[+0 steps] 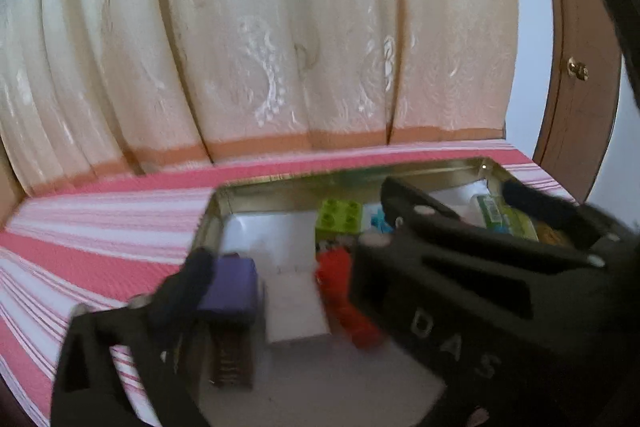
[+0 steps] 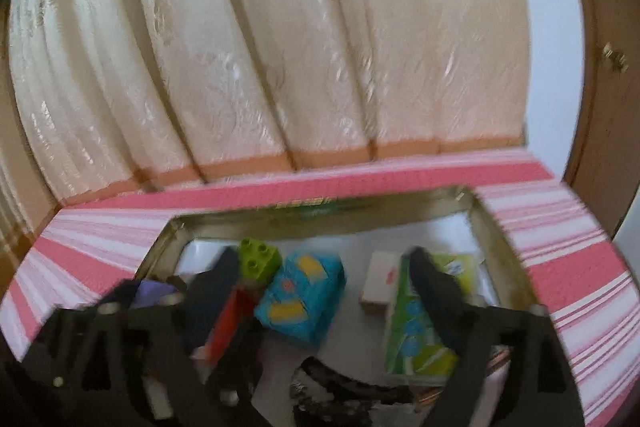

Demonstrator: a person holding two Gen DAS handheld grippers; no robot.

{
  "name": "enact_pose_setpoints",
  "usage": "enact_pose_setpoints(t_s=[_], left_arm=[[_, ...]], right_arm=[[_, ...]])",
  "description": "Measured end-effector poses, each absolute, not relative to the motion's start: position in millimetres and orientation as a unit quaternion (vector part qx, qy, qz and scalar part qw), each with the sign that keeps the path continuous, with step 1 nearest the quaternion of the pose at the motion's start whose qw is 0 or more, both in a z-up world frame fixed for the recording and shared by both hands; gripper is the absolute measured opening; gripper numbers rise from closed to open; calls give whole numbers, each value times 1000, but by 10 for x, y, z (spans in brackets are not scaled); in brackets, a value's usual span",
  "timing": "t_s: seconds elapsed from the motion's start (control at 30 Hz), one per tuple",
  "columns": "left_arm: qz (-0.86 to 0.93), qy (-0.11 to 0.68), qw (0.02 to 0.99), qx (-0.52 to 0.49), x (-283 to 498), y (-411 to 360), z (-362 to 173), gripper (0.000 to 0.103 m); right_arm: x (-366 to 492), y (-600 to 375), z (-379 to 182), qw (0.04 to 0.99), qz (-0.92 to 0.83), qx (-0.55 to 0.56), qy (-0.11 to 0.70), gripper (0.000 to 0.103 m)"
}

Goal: Organize rigid objects

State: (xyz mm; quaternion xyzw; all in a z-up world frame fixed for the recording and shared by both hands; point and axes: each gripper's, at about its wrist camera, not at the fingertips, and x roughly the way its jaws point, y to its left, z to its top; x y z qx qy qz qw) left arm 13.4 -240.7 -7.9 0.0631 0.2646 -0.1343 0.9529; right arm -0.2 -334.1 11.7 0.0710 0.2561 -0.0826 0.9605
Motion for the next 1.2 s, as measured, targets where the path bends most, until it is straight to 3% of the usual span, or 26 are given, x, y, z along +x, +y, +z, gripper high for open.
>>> enact_pose_setpoints(t_s=[0.63,1.2], left_arm=[[-115,237,965,16,15,-2092,-37,103],[-107,190,975,41,-273,-2042,26,103]], right_arm=[[-382,-3467,153,963,-145,107,201,96],[-751,-3336,162,969,-193,58,142,96]])
